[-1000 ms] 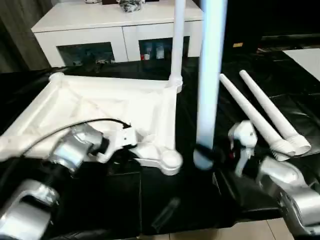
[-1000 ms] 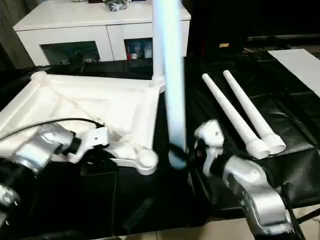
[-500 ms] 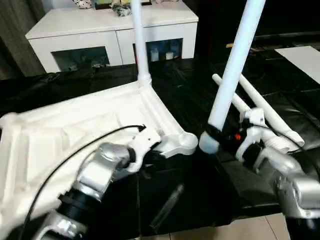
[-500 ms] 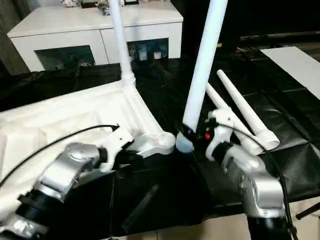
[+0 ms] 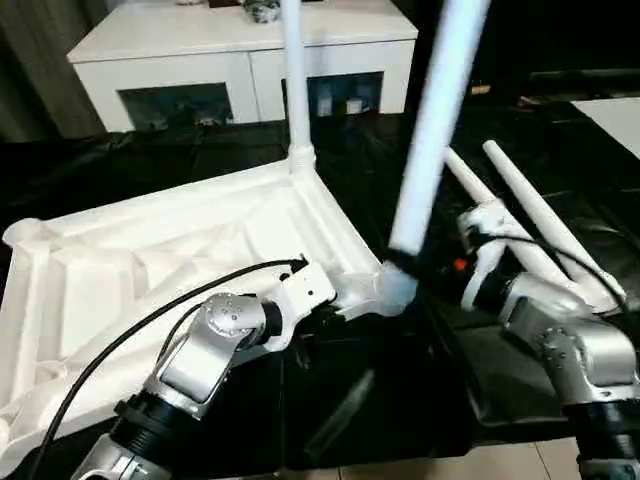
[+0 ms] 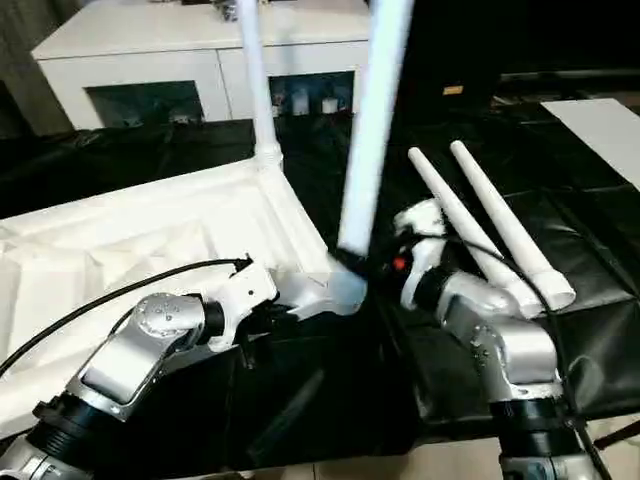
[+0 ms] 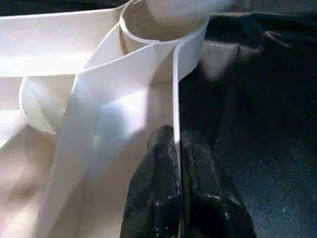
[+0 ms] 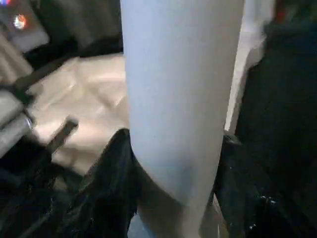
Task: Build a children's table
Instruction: Insert table leg to table base
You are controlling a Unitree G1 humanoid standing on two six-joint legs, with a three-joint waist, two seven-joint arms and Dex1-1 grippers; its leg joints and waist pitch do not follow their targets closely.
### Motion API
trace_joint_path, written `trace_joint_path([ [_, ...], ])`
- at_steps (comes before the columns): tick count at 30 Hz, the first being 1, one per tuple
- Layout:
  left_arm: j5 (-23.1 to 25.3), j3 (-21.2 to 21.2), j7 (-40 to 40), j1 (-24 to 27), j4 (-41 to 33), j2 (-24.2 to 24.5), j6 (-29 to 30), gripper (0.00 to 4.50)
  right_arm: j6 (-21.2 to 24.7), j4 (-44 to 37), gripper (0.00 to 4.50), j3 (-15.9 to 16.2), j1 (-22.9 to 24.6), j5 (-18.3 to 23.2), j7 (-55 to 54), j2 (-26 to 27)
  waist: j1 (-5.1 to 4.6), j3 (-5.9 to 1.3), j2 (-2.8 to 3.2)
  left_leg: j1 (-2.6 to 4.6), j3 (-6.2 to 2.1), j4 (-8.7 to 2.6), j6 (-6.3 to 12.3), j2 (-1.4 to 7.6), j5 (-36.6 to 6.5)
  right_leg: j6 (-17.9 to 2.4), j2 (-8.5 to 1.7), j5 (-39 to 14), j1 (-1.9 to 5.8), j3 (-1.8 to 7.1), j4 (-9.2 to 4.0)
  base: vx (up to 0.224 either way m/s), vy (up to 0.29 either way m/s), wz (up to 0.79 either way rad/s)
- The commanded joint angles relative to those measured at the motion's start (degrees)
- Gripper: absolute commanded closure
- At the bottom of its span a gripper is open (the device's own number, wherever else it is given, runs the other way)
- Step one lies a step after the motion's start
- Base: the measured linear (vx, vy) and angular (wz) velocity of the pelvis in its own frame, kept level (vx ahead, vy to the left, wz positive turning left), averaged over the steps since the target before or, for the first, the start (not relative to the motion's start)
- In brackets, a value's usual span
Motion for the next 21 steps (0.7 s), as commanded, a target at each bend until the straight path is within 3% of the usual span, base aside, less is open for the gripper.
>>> trace_joint_path([
  [1, 0.17, -1.55, -1.44, -0.26, -0.61, 0.22, -2.54, 4.49, 0.28, 1.11, 2.65, 0.57, -1.64, -0.68, 1.59, -0.87, -0.01, -3.27, -1.88, 1.24, -1.09, -3.73, 5.42, 3.56, -4.69, -14.62, -3.82, 1.28, 1.03, 1.95, -4.02, 0.000, 0.000, 0.00],
  [3, 0.30, -1.93, -2.07, -0.48, -0.05, 0.66, -3.61, 4.50, 0.47, 3.29, 2.66, 1.12, -2.72, -1.25, 3.36, -1.82, 0.14, -3.24, -1.98, 1.27, -1.05, -3.73, 5.34, 3.56, -4.77, -14.67, -3.90, 0.89, 1.03, 1.95, -4.11, 0.000, 0.000, 0.00],
  [4, 0.28, -1.95, -2.30, -0.57, 0.04, 0.70, -3.70, 4.50, 0.59, 3.88, 2.66, 1.12, -3.05, -1.28, 3.68, -2.11, -0.01, -3.19, -2.34, 1.18, -0.95, -3.75, 5.34, 3.55, -4.88, -14.82, -3.89, 0.87, 1.06, 1.97, -4.10, 0.000, 0.000, 0.00],
  [6, 0.55, -2.14, -2.56, -0.89, 0.30, 0.92, -3.98, 4.50, 0.50, 5.09, 2.66, 0.93, -3.66, -1.36, 4.09, -2.49, 0.20, -3.27, -2.11, 1.29, -1.01, -3.73, 5.16, 3.58, -4.81, -14.88, -3.93, 0.69, 1.00, 1.90, -4.01, 0.000, 0.000, 0.00],
  [18, 0.65, -2.49, -3.02, -1.75, 1.34, 1.75, -5.62, 4.50, -0.38, 12.09, 2.66, 1.07, -5.83, -1.44, 6.72, -1.83, 1.06, -3.48, -2.59, 1.27, -0.74, -3.51, 5.60, 3.59, -3.16, -15.38, -3.99, 3.59, 1.08, 1.85, -3.53, 0.000, 0.000, 0.00],
  [21, 0.33, -2.22, -2.81, -1.69, 1.49, 1.70, -5.62, 4.50, -1.49, 13.58, 2.66, 0.49, -5.36, -1.42, 6.26, -1.05, 1.02, -3.47, -2.38, 1.30, -0.72, -3.51, 5.60, 3.61, -3.57, -15.54, -4.05, 3.36, 0.95, 1.84, -3.61, 0.000, 0.000, 0.00],
])
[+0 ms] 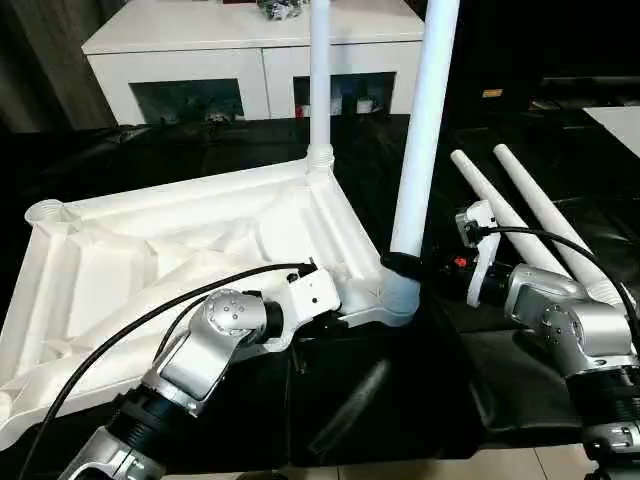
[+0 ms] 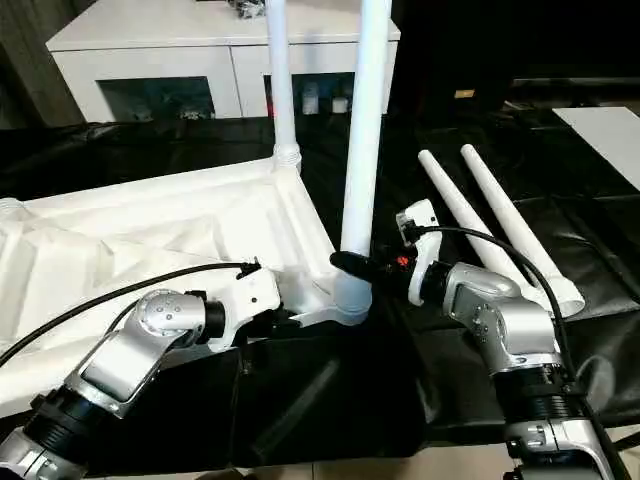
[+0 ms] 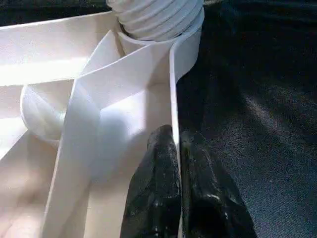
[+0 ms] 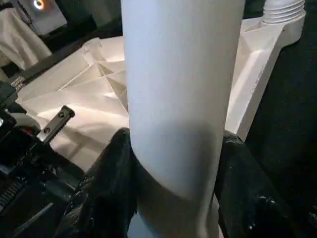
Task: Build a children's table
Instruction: Insert table leg to table base
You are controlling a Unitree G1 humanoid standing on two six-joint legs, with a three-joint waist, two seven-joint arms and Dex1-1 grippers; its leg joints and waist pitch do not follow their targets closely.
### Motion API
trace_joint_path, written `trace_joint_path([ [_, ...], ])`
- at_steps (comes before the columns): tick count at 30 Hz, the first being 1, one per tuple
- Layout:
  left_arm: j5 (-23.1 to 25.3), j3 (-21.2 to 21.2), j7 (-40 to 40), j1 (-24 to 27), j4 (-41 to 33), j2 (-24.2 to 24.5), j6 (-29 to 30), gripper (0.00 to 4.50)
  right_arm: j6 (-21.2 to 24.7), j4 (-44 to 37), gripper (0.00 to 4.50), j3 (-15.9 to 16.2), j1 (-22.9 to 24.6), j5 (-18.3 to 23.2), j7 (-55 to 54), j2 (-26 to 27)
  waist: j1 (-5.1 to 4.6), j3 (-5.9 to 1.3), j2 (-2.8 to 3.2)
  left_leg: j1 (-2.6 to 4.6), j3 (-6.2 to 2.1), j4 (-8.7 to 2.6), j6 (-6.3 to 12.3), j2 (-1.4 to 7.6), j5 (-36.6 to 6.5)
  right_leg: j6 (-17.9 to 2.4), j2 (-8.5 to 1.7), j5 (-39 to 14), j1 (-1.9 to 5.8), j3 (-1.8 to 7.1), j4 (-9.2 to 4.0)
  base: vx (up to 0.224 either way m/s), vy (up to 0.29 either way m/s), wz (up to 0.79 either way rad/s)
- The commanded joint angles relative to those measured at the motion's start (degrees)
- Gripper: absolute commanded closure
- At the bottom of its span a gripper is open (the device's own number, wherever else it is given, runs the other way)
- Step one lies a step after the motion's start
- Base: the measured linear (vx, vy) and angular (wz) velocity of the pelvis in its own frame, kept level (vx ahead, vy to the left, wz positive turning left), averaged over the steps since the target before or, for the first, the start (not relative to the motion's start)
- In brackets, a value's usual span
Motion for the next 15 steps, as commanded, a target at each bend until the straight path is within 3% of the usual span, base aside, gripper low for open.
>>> trace_joint_path([
  [1, -0.66, 0.09, 0.16, -0.18, 0.37, -0.04, -1.76, 4.50, -0.29, 1.62, 2.66, -0.28, 0.50, -0.92, -0.41, 0.34, -0.27, -3.48, -1.64, 1.33, -1.16, -3.56, 5.25, 3.63, -4.11, -15.60, -3.72, 2.94, 1.07, 1.89, -3.76, 0.000, 0.000, 0.00],
  [8, -0.57, 0.60, 0.88, -0.38, 1.22, -0.12, -2.73, 4.50, -7.60, 5.16, 2.66, -5.09, 3.51, 0.45, -3.70, 4.61, -0.31, -3.36, -1.43, 1.44, -1.13, -3.80, 4.29, 3.71, -6.12, -15.42, -3.77, 1.22, 0.88, 1.96, -4.03, 0.000, 0.000, 0.00],
  [15, -0.47, 0.83, 0.93, -0.73, 1.81, 0.14, -3.19, 4.50, -13.41, 4.29, 2.66, -7.22, 8.77, 0.96, -4.14, 7.92, -0.52, -3.31, -1.21, 1.51, -1.15, -4.21, 3.05, 3.78, -8.65, -14.31, -3.79, -1.83, 0.76, 1.96, -4.38, 0.000, 0.000, 0.00],
])
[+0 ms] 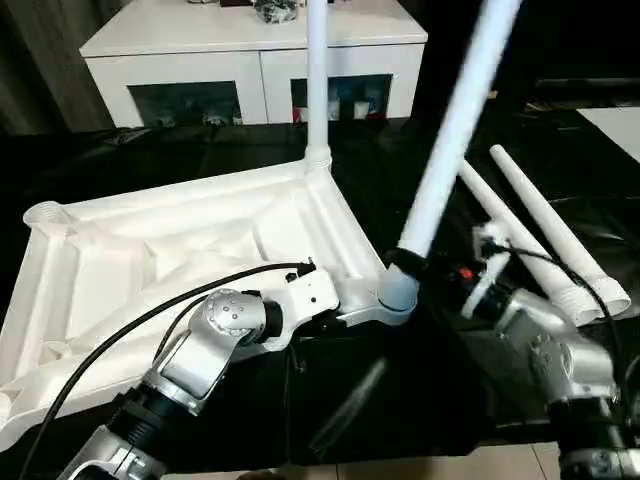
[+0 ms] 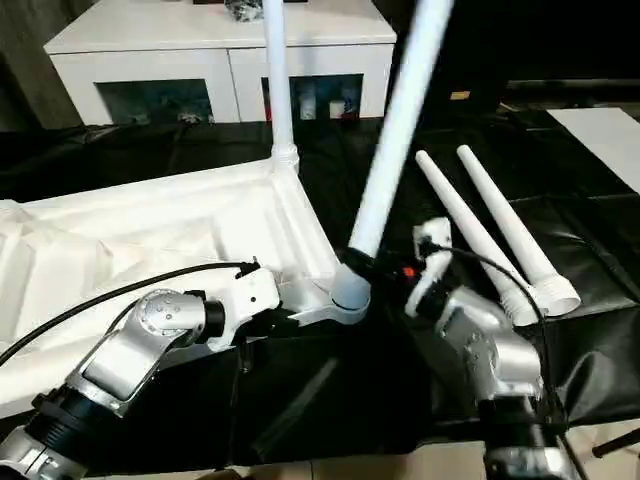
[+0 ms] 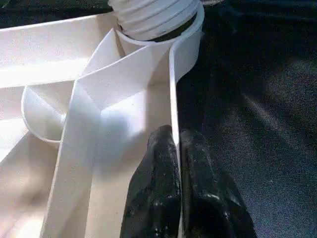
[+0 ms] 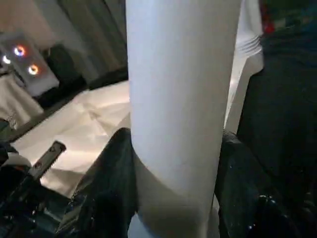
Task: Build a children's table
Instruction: Insert table leg to table base, then rotate leg to tighten
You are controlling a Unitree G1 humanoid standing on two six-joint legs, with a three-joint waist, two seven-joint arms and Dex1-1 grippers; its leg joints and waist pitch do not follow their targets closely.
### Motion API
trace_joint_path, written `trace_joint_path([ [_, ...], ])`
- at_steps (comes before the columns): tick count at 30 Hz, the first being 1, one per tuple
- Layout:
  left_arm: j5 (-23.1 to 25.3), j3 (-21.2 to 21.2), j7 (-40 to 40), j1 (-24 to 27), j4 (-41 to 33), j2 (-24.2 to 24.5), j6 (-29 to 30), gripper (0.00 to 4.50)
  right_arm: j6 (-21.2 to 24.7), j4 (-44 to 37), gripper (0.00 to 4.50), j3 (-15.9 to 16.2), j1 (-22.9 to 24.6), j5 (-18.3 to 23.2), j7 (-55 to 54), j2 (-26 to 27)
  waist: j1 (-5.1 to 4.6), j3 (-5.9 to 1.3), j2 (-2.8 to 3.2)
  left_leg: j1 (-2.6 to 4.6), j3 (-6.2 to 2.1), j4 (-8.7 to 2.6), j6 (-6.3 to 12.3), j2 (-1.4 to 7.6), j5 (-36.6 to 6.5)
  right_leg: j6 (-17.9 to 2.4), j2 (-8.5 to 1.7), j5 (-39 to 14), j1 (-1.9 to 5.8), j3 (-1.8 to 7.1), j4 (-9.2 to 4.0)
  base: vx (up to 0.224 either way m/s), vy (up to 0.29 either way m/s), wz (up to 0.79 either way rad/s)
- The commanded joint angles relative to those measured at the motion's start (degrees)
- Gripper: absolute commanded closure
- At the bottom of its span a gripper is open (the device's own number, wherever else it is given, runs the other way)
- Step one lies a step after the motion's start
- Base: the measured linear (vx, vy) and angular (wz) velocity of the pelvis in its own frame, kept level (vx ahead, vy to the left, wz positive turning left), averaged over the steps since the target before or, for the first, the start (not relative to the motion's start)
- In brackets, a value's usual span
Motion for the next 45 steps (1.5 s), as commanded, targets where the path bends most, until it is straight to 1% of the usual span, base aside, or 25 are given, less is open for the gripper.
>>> trace_joint_path([
  [1, -0.49, 0.77, 0.41, -0.49, 0.50, 0.20, -2.13, 4.50, -0.96, 1.48, 2.66, -0.59, 1.95, -1.77, -1.69, 0.19, -0.27, -3.23, -1.27, 1.39, -1.52, -4.17, 3.29, 3.78, -8.25, -14.23, -3.65, -1.20, 0.76, 1.95, -4.39, 0.000, 0.000, 0.00],
  [2, -0.52, 0.86, 0.50, -0.48, 0.49, 0.20, -2.21, 4.50, -1.60, 1.43, 2.66, -0.73, 2.29, -1.89, -1.89, 0.47, -0.26, -3.26, -1.14, 1.37, -1.55, -4.16, 3.35, 3.77, -8.04, -14.26, -3.66, -0.87, 0.76, 1.92, -4.32, 0.000, 0.000, 0.00],
  [5, -0.75, 1.27, 0.98, -0.65, 0.73, -0.07, -2.37, 4.50, -7.13, 0.95, 2.66, -1.60, 4.82, -3.03, -3.89, 2.24, -0.25, -3.11, -1.17, 1.39, -1.46, -4.34, 3.28, 3.81, -9.29, -13.85, -3.75, -2.46, 0.62, 1.99, -4.62, 0.000, 0.000, 0.00],
  [7, -0.73, 1.33, 1.12, -0.74, 0.88, -0.07, -2.61, 4.50, -10.81, 0.32, 2.66, -1.44, 6.43, -4.45, -5.23, 2.94, -0.30, -2.95, -1.13, 1.39, -1.45, -4.55, 2.49, 3.87, -10.96, -13.17, -3.75, -4.90, 0.47, 2.05, -4.88, 0.000, 0.000, 0.00],
  [8, -0.81, 1.46, 1.17, -0.74, 0.90, -0.09, -2.67, 4.50, -12.55, -0.28, 2.66, -1.06, 7.34, -5.49, -5.72, 3.15, -0.29, -2.96, -0.92, 1.44, -1.50, -4.65, 2.26, 3.87, -11.42, -12.99, -3.77, -5.46, 0.46, 2.04, -4.92, 0.000, 0.000, 0.00],
  [9, -0.87, 1.56, 1.22, -0.73, 0.90, -0.10, -2.71, 4.50, -13.62, -0.69, 2.66, -0.80, 7.91, -6.17, -6.00, 3.26, -0.40, -2.85, -1.05, 1.53, -1.51, -4.78, 1.86, 3.89, -12.50, -12.64, -3.68, -6.80, 0.36, 2.03, -5.11, 0.000, 0.000, 0.00],
  [10, -0.82, 1.63, 1.35, -0.79, 0.94, -0.08, -2.87, 4.50, -14.71, -1.47, 2.66, -0.62, 8.79, -6.88, -6.52, 3.47, -0.38, -2.81, -0.95, 1.57, -1.52, -4.90, 1.51, 3.91, -13.13, -12.30, -3.72, -7.80, 0.30, 2.09, -5.21, 0.000, 0.000, 0.00],
  [12, -0.79, 1.72, 1.46, -0.93, 1.10, -0.10, -3.01, 4.50, -16.72, -2.92, 2.66, -0.29, 10.49, -8.25, -7.36, 3.79, -0.44, -2.88, -1.04, 1.53, -1.51, -4.92, 1.38, 3.90, -12.99, -11.88, -3.73, -7.49, 0.34, 2.17, -5.22, 0.000, 0.000, 0.00],
  [14, -0.80, 1.77, 1.50, -1.05, 1.34, -0.16, -3.05, 4.50, -18.18, -3.83, 2.66, 0.22, 11.56, -9.45, -7.81, 3.77, -0.22, -2.98, -1.03, 1.55, -1.43, -4.80, 1.89, 3.91, -11.83, -11.61, -3.68, -5.63, 0.30, 2.22, -5.13, 0.000, 0.000, 0.00],
  [16, -0.84, 1.85, 1.57, -1.13, 1.57, -0.26, -3.07, 4.50, -19.42, -5.51, 2.66, 1.23, 13.29, -10.61, -8.23, 3.75, -0.20, -2.89, -1.21, 1.27, -1.42, -4.76, 2.81, 3.85, -10.94, -11.53, -3.72, -4.63, 0.41, 2.19, -5.08, 0.000, 0.000, 0.00],
  [22, -0.73, 1.87, 1.90, -1.21, 1.75, -0.52, -3.19, 4.50, -20.80, -6.71, 2.66, 3.89, 14.71, -12.57, -8.07, 3.26, -0.51, -2.56, -1.42, 1.40, -1.53, -5.19, 1.84, 3.91, -14.55, -10.61, -3.73, -11.06, 0.16, 2.29, -5.74, 0.000, 0.000, 0.00],
  [26, -0.73, 1.79, 1.75, -1.24, 1.83, -0.49, -3.14, 4.50, -17.71, -6.58, 2.66, 5.94, 14.04, -13.46, -7.36, 2.17, -0.60, -2.48, -1.42, 1.41, -1.55, -5.26, 1.92, 3.90, -14.63, -10.33, -3.67, -11.23, 0.11, 2.32, -5.77, 0.000, 0.000, 0.00],
  [27, -0.71, 1.74, 1.63, -1.24, 1.83, -0.42, -3.09, 4.50, -15.97, -6.42, 2.66, 7.18, 13.44, -13.91, -6.30, 1.39, -0.65, -2.40, -1.40, 1.50, -1.56, -5.30, 1.75, 3.87, -15.29, -10.29, -3.66, -12.15, 0.05, 2.32, -5.88, 0.000, 0.000, 0.00],
  [28, -0.72, 1.63, 1.28, -1.23, 1.65, -0.20, -2.94, 4.50, -12.69, -6.08, 2.66, 8.54, 11.76, -14.51, -5.30, 0.16, -0.83, -2.34, -1.61, 1.43, -1.58, -5.36, 1.57, 3.84, -15.54, -10.24, -3.63, -12.78, 0.16, 2.31, -5.90, 0.000, 0.000, 0.00],
  [30, -0.73, 1.58, 1.12, -1.23, 1.58, -0.07, -2.89, 4.50, -9.96, -6.11, 2.66, 9.33, 10.10, -14.50, -4.25, -0.97, -1.09, -2.28, -1.40, 1.54, -1.65, -5.46, 0.94, 3.86, -16.87, -10.13, -3.74, -14.77, 0.03, 2.34, -6.07, 0.000, 0.000, 0.00],
  [31, -0.74, 1.58, 1.10, -1.26, 1.63, -0.06, -2.89, 4.50, -9.04, -6.08, 2.66, 9.48, 9.55, -14.50, -4.01, -1.32, -1.33, -2.23, -1.47, 1.66, -1.68, -5.53, 0.53, 3.89, -17.47, -10.15, -3.72, -15.20, -0.03, 2.41, -6.18, 0.000, 0.000, 0.00],
  [35, -0.46, 1.32, 0.87, -1.28, 1.64, 0.24, -2.89, 4.50, -5.51, -5.81, 2.66, 10.95, 6.67, -15.01, -1.66, -3.62, -1.51, -2.33, -1.61, 1.78, -1.70, -5.60, -0.01, 3.95, -17.89, -10.37, -3.68, -14.34, -0.10, 2.42, -6.15, 0.000, 0.000, 0.00],
  [36, -0.44, 1.20, 0.79, -1.26, 1.62, 0.26, -2.83, 4.50, -3.68, -5.39, 2.66, 11.54, 5.34, -15.00, -0.64, -4.75, -1.66, -2.40, -2.11, 1.62, -1.65, -5.53, 0.24, 3.97, -17.25, -10.57, -3.65, -13.27, 0.12, 2.41, -6.01, 0.000, 0.000, 0.00],
  [37, -0.44, 1.20, 0.79, -1.26, 1.62, 0.26, -2.83, 4.50, -3.68, -5.39, 2.66, 11.54, 5.34, -15.00, -0.64, -4.75, -1.54, -2.42, -1.84, 1.62, -1.66, -5.48, 0.47, 3.97, -16.55, -10.86, -3.72, -12.62, 0.15, 2.38, -5.93, 0.000, 0.000, 0.00],
  [38, -0.51, 1.05, 0.73, -1.18, 1.54, 0.21, -2.68, 4.50, -0.48, -4.40, 2.66, 12.18, 3.37, -14.62, 0.97, -6.38, -1.54, -2.42, -1.94, 1.61, -1.56, -5.43, 0.61, 3.99, -16.20, -10.96, -3.74, -12.22, 0.10, 2.44, -5.97, 0.000, 0.000, 0.00],
  [39, -0.56, 0.93, 0.65, -1.08, 1.45, 0.22, -2.55, 4.50, 2.12, -3.09, 2.66, 12.60, 1.63, -14.49, 2.38, -7.74, -1.75, -2.37, -2.17, 1.43, -1.63, -5.41, 0.85, 3.85, -15.98, -11.32, -3.64, -11.99, 0.35, 2.32, -5.83, 0.000, 0.000, 0.00],
  [41, -0.59, 0.89, 0.63, -1.03, 1.40, 0.25, -2.51, 4.50, 3.72, -2.33, 2.66, 12.57, 0.73, -14.28, 3.17, -8.33, -1.60, -2.34, -2.02, 1.66, -1.44, -5.25, 1.08, 3.93, -15.98, -11.54, -3.78, -12.57, 0.05, 2.45, -6.02, 0.000, 0.000, 0.00],
  [42, -0.68, 0.95, 0.68, -0.94, 1.28, 0.25, -2.39, 4.50, 5.84, -0.94, 2.66, 11.87, -0.49, -13.17, 4.46, -8.93, -1.65, -2.32, -2.01, 1.53, -1.55, -5.33, 0.85, 3.96, -16.09, -11.54, -3.89, -13.17, 0.18, 2.43, -6.01, 0.000, 0.000, 0.00],
  [43, -0.68, 0.95, 0.68, -0.94, 1.28, 0.25, -2.39, 4.50, 5.84, -0.94, 2.66, 11.87, -0.49, -13.17, 4.46, -8.93, -1.67, -2.36, -2.28, 1.60, -1.59, -5.39, 0.68, 3.99, -16.44, -11.53, -3.84, -13.62, 0.18, 2.36, -6.00, 0.000, 0.000, 0.00],
  [45, -0.60, 0.98, 0.75, -0.76, 1.08, 0.42, -2.35, 4.50, 7.08, 1.30, 2.66, 11.03, -1.44, -12.53, 4.77, -9.31, -1.66, -2.37, -2.29, 1.66, -1.59, -5.42, 0.40, 4.07, -16.55, -11.60, -3.87, -13.38, 0.12, 2.39, -5.98, 0.000, 0.000, 0.00],
])
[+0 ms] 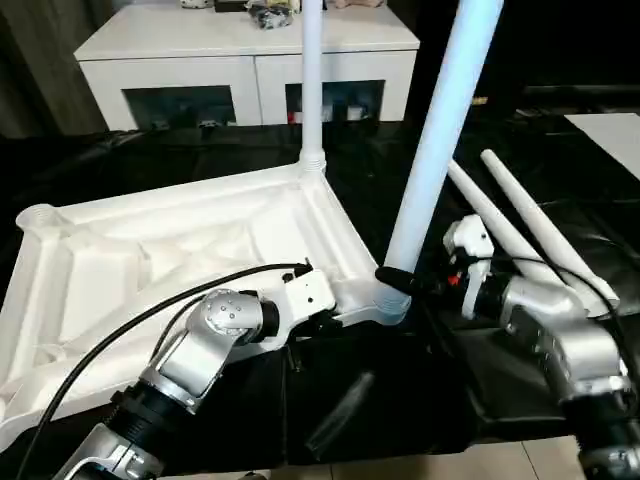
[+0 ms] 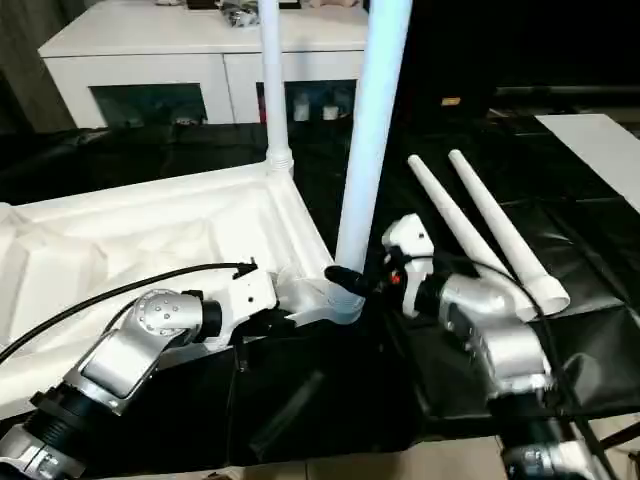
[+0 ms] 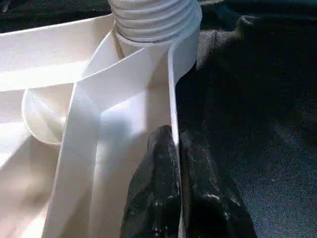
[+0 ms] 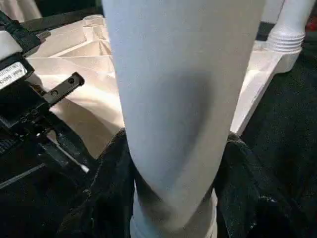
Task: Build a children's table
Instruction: Rotate leg to tighten
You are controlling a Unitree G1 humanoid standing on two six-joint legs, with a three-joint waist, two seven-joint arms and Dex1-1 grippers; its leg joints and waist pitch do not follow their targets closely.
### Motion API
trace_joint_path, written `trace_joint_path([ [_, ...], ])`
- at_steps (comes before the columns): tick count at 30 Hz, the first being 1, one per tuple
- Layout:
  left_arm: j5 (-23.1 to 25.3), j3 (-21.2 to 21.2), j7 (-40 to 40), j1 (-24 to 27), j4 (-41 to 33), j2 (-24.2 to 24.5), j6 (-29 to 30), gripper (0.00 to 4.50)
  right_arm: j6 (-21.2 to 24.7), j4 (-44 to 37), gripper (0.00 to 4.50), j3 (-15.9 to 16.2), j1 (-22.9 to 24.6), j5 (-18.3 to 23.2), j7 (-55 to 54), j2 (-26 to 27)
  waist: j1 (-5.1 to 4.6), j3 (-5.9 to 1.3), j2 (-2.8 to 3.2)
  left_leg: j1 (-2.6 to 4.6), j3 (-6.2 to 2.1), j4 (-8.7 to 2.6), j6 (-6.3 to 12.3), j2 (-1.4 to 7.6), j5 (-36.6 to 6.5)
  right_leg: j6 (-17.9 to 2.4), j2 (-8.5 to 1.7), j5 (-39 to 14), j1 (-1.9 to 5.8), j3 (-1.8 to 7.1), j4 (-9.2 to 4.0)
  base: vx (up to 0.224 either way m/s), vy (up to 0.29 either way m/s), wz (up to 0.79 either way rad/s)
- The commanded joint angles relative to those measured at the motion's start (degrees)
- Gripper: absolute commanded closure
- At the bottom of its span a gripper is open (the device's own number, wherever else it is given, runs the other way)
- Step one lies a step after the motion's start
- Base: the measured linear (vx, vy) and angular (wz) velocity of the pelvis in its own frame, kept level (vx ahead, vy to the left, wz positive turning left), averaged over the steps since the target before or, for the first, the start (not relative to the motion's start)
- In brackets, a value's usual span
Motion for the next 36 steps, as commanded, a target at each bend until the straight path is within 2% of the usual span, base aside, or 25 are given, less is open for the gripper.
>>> trace_joint_path([
  [1, -0.78, 1.02, 0.67, -0.32, -0.72, -0.10, -1.31, 4.50, 5.50, 7.27, 2.66, 0.78, 1.93, -1.33, -0.44, -0.92, -0.13, -1.91, -1.13, 1.26, -2.11, -4.96, 0.18, 3.98, -17.23, -11.74, -3.66, -14.07, -0.23, 2.31, -5.90, 0.000, 0.000, 0.00],
  [7, -0.75, 1.24, 0.48, -0.17, -0.85, 0.45, -1.23, 4.50, 4.46, 11.50, 2.66, 1.20, 1.33, -3.34, -1.48, -1.30, -0.22, -1.67, -1.15, 1.57, -2.34, -5.27, -1.79, 4.06, -21.51, -10.67, -3.83, -19.14, -0.68, 2.44, -6.40, 0.000, 0.000, 0.00],
  [9, -0.69, 1.35, 0.40, -0.16, -0.74, 0.73, -1.36, 4.50, 4.17, 11.55, 2.66, 1.25, 1.48, -3.78, -2.14, -0.67, -0.31, -1.60, -1.17, 1.62, -2.44, -5.40, -2.34, 4.08, -22.67, -10.25, -3.82, -20.06, -0.82, 2.43, -6.47, 0.000, 0.000, 0.00],
  [10, -0.65, 1.41, 0.45, -0.12, -0.70, 0.87, -1.49, 4.50, 3.81, 11.60, 2.66, 1.39, 1.55, -3.89, -2.50, -0.51, -0.30, -1.65, -0.85, 1.68, -2.53, -5.47, -2.73, 4.08, -23.24, -10.10, -3.83, -19.86, -0.88, 2.45, -6.51, 0.000, 0.000, 0.00],
  [11, -0.64, 1.42, 0.45, -0.12, -0.69, 0.89, -1.50, 4.50, 3.76, 11.64, 2.66, 1.40, 1.55, -3.94, -2.62, -0.48, -0.37, -1.69, -0.96, 1.61, -2.54, -5.51, -2.80, 4.08, -23.21, -10.10, -3.78, -19.28, -0.83, 2.43, -6.47, 0.000, 0.000, 0.00],
  [15, -0.08, 2.03, 1.76, -0.03, 0.15, 0.98, -1.45, 4.50, 1.50, 13.10, 2.66, 1.14, 1.85, -5.76, -8.26, 1.35, -0.49, -1.65, -0.89, 1.62, -2.44, -5.58, -2.95, 4.00, -23.51, -10.56, -3.75, -17.70, -1.03, 2.46, -6.43, 0.000, 0.000, 0.00],
  [16, 0.58, 2.54, 3.53, -0.29, 1.22, 0.58, -0.87, 4.50, 0.80, 13.63, 2.66, 0.40, 1.87, -6.24, -11.88, 2.64, -0.64, -1.43, -0.66, 1.64, -2.57, -5.71, -3.36, 3.91, -24.68, -10.38, -3.81, -19.40, -1.15, 2.46, -6.59, 0.000, 0.000, 0.00],
  [18, 1.25, 2.83, 5.24, -0.69, 2.29, 0.06, -0.26, 4.50, 0.26, 14.39, 2.66, -0.29, 1.59, -6.84, -15.29, 3.62, -1.06, -1.48, -0.87, 1.54, -2.95, -5.89, -4.24, 3.88, -26.33, -9.34, -3.86, -22.27, -0.94, 2.29, -6.67, 0.000, 0.000, 0.00],
  [20, 3.07, 2.99, 10.13, -2.36, 5.13, -2.53, 2.71, 4.50, 0.47, 16.45, 2.66, -2.59, 0.84, -7.42, -24.26, 7.35, -1.56, -1.25, -0.66, 1.92, -2.93, -6.06, -5.30, 3.84, -28.77, -8.78, -3.70, -24.02, -1.62, 2.42, -6.96, 0.000, 0.000, 0.00],
  [21, 3.28, 3.13, 11.24, -2.81, 5.63, -3.34, 3.63, 4.50, 0.42, 16.78, 2.66, -2.90, 0.71, -7.65, -25.95, 8.11, -1.76, -1.15, -0.39, 2.12, -3.27, -6.16, -6.29, 3.72, -30.88, -8.26, -3.79, -26.35, -1.61, 2.23, -7.11, 0.000, 0.000, 0.00],
  [22, 3.07, 3.62, 13.24, -3.74, 6.45, -5.47, 5.14, 4.50, 0.57, 17.76, 2.66, -3.23, 0.36, -7.96, -28.73, 9.60, -1.84, -1.20, 0.13, 2.05, -3.72, -6.41, -6.99, 3.76, -32.26, -7.55, -3.88, -26.74, -1.30, 2.04, -7.11, 0.000, 0.000, 0.00],
  [23, 3.04, 3.65, 13.72, -4.05, 6.68, -6.10, 5.58, 4.50, 0.58, 18.19, 2.66, -3.27, 0.17, -8.22, -29.85, 10.02, -2.13, -1.17, -0.07, 1.92, -3.71, -6.60, -7.18, 3.75, -32.63, -7.31, -3.72, -26.18, -1.25, 1.96, -7.23, -0.026, 0.046, -0.19],
  [24, 3.04, 3.58, 16.06, -5.69, 7.92, -9.36, 7.63, 4.50, 0.61, 20.67, 2.66, -3.45, -0.93, -9.55, -35.69, 12.11, -2.19, -1.12, 0.05, 1.93, -3.96, -6.88, -7.65, 3.69, -34.35, -6.81, -3.51, -25.66, -1.22, 1.79, -7.32, -0.026, 0.046, -0.19],
  [25, 3.23, 3.30, 17.39, -6.65, 8.54, -11.35, 8.78, 4.50, 0.71, 22.32, 2.66, -3.49, -1.77, -9.81, -38.10, 13.32, -2.17, -1.03, 0.47, 2.38, -4.12, -6.90, -8.32, 3.52, -36.09, -6.87, -3.53, -25.25, -1.59, 1.71, -7.46, 0.000, 0.000, 0.00],
  [26, 3.38, 3.05, 18.12, -7.19, 8.91, -12.43, 9.36, 4.50, 0.67, 23.33, 2.66, -3.52, -2.29, -9.93, -39.39, 14.01, -2.44, -1.03, 0.21, 2.40, -4.13, -6.96, -8.38, 3.50, -36.79, -6.82, -3.41, -25.00, -1.58, 1.67, -7.56, -0.027, 0.052, -0.16],
  [27, 2.88, 2.69, 19.46, -8.38, 9.19, -15.87, 11.35, 4.50, 0.65, 25.49, 2.66, -3.63, -3.85, -10.42, -42.94, 15.54, -2.49, -1.12, 0.31, 2.38, -4.40, -7.13, -8.35, 3.46, -37.53, -6.67, -3.41, -23.88, -1.29, 1.52, -7.65, -0.027, 0.052, -0.16],
  [29, 2.75, 2.59, 20.70, -9.15, 9.46, -18.05, 12.53, 4.50, 0.39, 26.71, 2.66, -3.69, -4.79, -10.52, -44.39, 16.32, -2.71, -0.91, 0.61, 2.52, -4.70, -7.43, -8.64, 3.33, -39.61, -6.56, -3.24, -22.37, -1.36, 1.31, -7.81, -0.012, 0.027, -0.08],
  [30, 3.42, 1.69, 22.31, -10.51, 10.36, -20.88, 13.27, 4.50, -0.09, 28.88, 2.66, -4.59, -6.36, -10.17, -47.49, 17.62, -3.01, -0.95, 0.61, 2.59, -4.80, -7.47, -8.46, 3.27, -40.38, -6.64, -3.22, -21.19, -1.34, 1.24, -7.92, 0.000, 0.000, 0.00],
  [31, 3.69, 1.19, 24.08, -11.77, 11.51, -23.81, 13.64, 4.50, -0.91, 31.22, 2.66, -5.18, -8.01, -10.21, -50.45, 18.71, -3.16, -0.93, 0.48, 2.85, -4.66, -7.40, -8.14, 3.16, -41.04, -6.46, -3.10, -21.27, -1.69, 1.25, -8.23, 0.000, 0.000, 0.00],
  [33, 3.89, 0.91, 25.12, -12.43, 12.12, -25.40, 13.65, 4.50, -1.56, 32.56, 2.66, -5.67, -8.98, -10.36, -52.82, 19.30, -3.46, -0.76, 0.45, 3.17, -4.59, -7.19, -7.47, 2.97, -41.81, -6.41, -3.29, -22.68, -2.02, 1.27, -8.66, 0.000, 0.000, 0.00],
  [34, 4.17, 0.77, 26.57, -12.99, 12.59, -26.84, 13.53, 4.50, -2.27, 33.75, 2.66, -6.17, -10.00, -10.55, -55.13, 19.91, -3.45, -0.87, 0.65, 2.89, -4.78, -7.22, -7.05, 3.03, -41.32, -6.24, -3.47, -22.19, -1.56, 1.23, -8.63, 0.000, 0.000, 0.00],
  [36, 3.96, 0.93, 27.28, -13.11, 12.55, -27.66, 13.59, 4.50, -2.68, 34.44, 2.66, -6.90, -10.65, -10.37, -56.88, 20.49, -3.61, -0.99, 0.52, 2.22, -4.85, -7.38, -6.60, 3.00, -39.73, -6.29, -3.44, -19.98, -1.12, 1.15, -8.46, 0.000, 0.000, 0.00],
])
